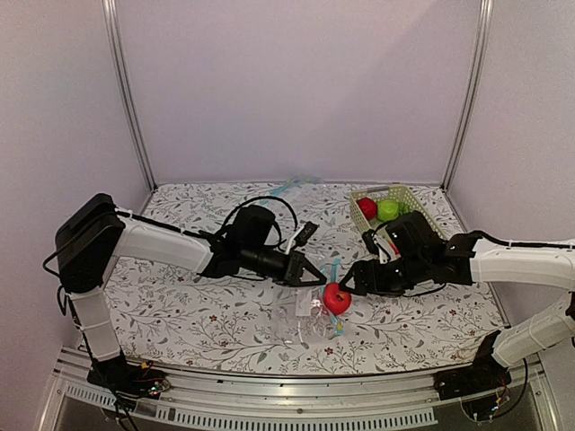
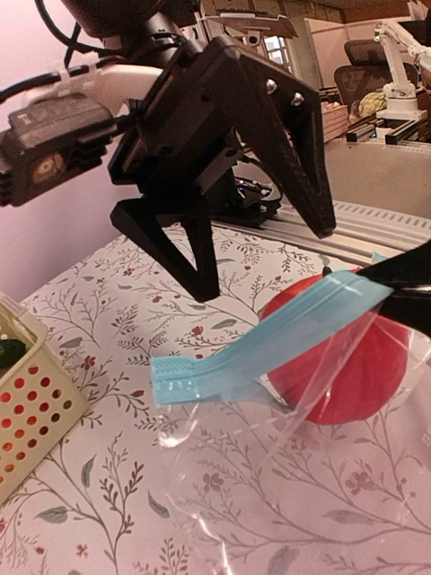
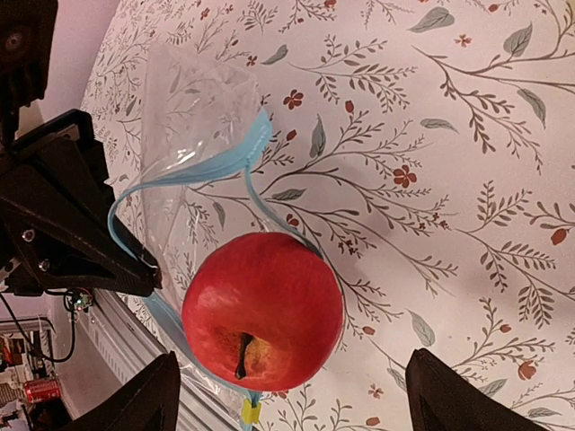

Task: Place the food in the zip-top bag and seal the zipper
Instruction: Adjust the fake fruit in the zipper food storage bag.

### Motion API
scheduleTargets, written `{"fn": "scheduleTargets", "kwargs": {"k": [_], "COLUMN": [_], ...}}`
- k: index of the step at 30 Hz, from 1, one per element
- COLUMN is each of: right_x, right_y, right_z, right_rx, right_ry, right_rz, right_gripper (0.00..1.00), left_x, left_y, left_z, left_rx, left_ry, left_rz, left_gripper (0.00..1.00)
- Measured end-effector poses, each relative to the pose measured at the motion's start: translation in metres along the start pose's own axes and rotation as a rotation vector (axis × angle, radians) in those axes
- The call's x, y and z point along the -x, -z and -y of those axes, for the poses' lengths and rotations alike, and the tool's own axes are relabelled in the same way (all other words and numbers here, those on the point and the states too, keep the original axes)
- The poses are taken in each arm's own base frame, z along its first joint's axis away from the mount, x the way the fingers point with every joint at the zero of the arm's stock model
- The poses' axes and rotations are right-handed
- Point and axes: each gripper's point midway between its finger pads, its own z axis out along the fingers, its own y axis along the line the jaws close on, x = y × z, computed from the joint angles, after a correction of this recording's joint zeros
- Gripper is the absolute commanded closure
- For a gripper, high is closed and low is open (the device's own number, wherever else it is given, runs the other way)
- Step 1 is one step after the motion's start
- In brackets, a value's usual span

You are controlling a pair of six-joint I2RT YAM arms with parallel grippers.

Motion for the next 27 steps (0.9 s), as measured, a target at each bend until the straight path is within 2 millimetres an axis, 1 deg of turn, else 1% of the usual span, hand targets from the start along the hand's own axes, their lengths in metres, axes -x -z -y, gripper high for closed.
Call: {"fn": "scheduleTargets", "kwargs": {"k": [5,8,10,19,27], "right_x": [-0.008,-0.014,-0.014,-0.007,-0.002], "right_y": [-0.018,-0.029,-0.033,-0.039,-0.037], "right_z": [-0.001,-0.001,-0.005,-0.023,-0.039], "right_rx": [0.045,0.075,0.095,0.19,0.283], "right_ry": [-0.055,-0.096,-0.113,-0.133,-0.134], "right_rz": [-0.03,-0.058,-0.064,-0.058,-0.043], "right_gripper": [0.25,0.26,0.26,0.3,0.32], "left_x": [-0.001,-0.003,-0.003,-0.004,-0.001], "left_y": [-0.001,-0.002,-0.002,-0.002,-0.002], "left_z": [-0.002,-0.004,-0.004,-0.003,-0.001], "left_rx": [0.003,0.006,0.007,0.002,-0.008], "left_ry": [0.0,0.005,0.006,0.006,-0.002], "left_rz": [-0.004,-0.008,-0.01,-0.013,-0.003], "left_gripper": [1.0,1.0,1.0,1.0,1.0]}}
